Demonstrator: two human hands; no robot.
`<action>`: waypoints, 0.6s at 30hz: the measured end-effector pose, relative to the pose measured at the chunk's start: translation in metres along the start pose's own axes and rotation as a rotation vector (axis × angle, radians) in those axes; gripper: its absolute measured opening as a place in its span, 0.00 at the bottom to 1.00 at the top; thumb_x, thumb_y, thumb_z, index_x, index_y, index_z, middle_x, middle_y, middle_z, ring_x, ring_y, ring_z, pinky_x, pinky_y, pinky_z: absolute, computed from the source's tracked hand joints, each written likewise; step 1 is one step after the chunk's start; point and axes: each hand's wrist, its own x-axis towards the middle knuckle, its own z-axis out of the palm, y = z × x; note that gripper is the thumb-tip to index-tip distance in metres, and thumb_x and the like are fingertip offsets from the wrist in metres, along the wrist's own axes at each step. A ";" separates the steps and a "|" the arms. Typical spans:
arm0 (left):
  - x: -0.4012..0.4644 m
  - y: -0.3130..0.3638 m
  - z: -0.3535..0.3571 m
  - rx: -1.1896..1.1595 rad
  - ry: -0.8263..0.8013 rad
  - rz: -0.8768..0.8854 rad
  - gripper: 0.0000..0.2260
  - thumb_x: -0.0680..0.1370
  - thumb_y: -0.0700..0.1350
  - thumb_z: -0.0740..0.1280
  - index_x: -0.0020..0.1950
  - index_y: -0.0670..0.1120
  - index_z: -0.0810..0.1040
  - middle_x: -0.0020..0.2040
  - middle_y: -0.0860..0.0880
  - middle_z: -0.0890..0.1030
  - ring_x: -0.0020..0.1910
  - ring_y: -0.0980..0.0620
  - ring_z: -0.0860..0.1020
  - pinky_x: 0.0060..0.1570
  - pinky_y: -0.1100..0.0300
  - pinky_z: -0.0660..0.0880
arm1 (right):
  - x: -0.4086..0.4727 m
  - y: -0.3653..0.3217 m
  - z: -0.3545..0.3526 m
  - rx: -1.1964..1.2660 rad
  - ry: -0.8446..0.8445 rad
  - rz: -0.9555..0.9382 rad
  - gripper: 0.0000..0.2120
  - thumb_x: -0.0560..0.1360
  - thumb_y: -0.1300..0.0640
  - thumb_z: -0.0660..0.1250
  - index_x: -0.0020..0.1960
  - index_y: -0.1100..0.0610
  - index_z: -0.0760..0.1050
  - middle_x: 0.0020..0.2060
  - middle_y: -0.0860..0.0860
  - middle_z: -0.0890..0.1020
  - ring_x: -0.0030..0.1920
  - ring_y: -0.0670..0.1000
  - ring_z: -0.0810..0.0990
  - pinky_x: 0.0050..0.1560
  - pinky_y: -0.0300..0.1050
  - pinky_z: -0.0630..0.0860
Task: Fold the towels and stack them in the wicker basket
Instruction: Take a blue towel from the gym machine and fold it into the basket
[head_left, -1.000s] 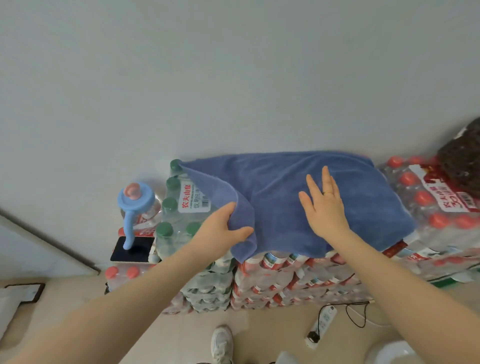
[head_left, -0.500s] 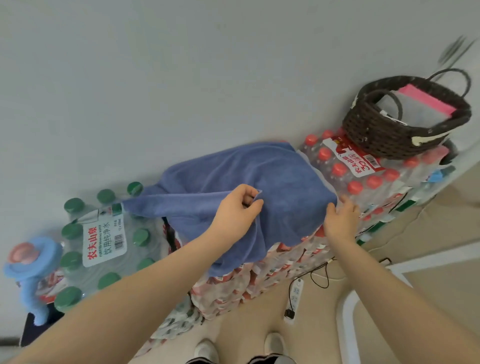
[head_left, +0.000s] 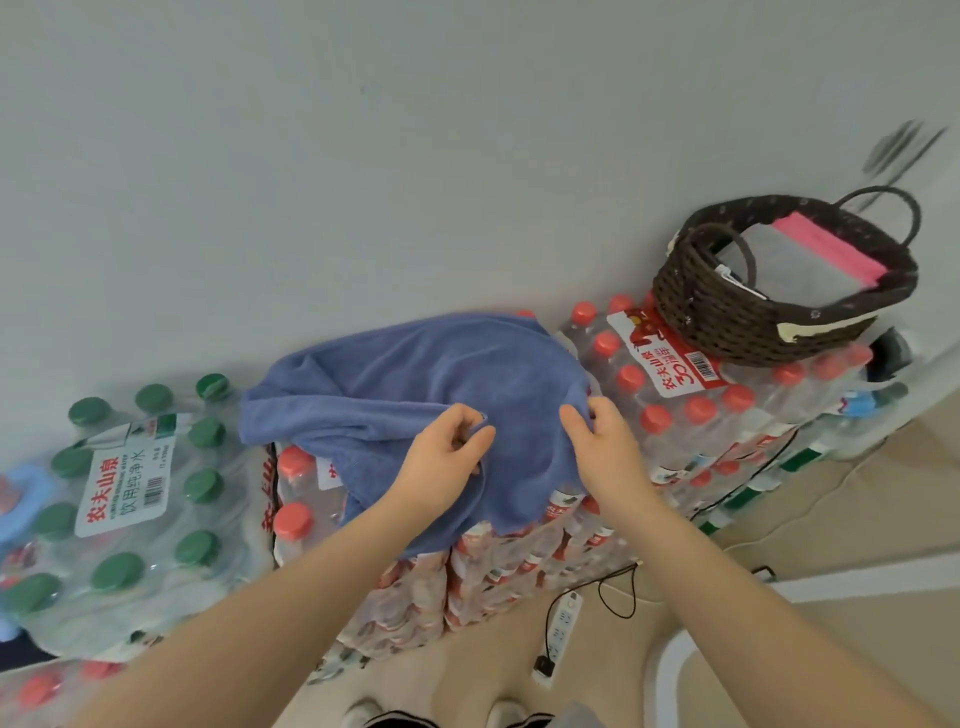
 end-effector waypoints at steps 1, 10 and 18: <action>-0.001 0.001 -0.001 -0.046 0.023 0.001 0.09 0.79 0.43 0.61 0.39 0.45 0.70 0.33 0.52 0.71 0.33 0.57 0.70 0.41 0.64 0.70 | -0.002 -0.011 0.003 0.038 -0.034 -0.041 0.08 0.78 0.57 0.59 0.44 0.61 0.67 0.36 0.51 0.70 0.35 0.48 0.68 0.35 0.41 0.66; -0.019 0.002 -0.015 -0.286 0.117 -0.040 0.08 0.78 0.40 0.62 0.42 0.47 0.79 0.38 0.48 0.81 0.39 0.53 0.78 0.46 0.60 0.76 | -0.021 -0.042 0.046 -0.196 -0.307 -0.189 0.21 0.73 0.70 0.59 0.65 0.60 0.69 0.55 0.52 0.75 0.53 0.50 0.74 0.48 0.40 0.70; -0.019 0.002 -0.031 -0.266 0.110 0.006 0.05 0.76 0.38 0.65 0.41 0.46 0.75 0.30 0.50 0.77 0.28 0.62 0.75 0.35 0.72 0.72 | -0.022 -0.047 0.060 -0.365 -0.080 -0.367 0.19 0.77 0.65 0.60 0.66 0.55 0.68 0.54 0.51 0.73 0.54 0.50 0.74 0.49 0.36 0.70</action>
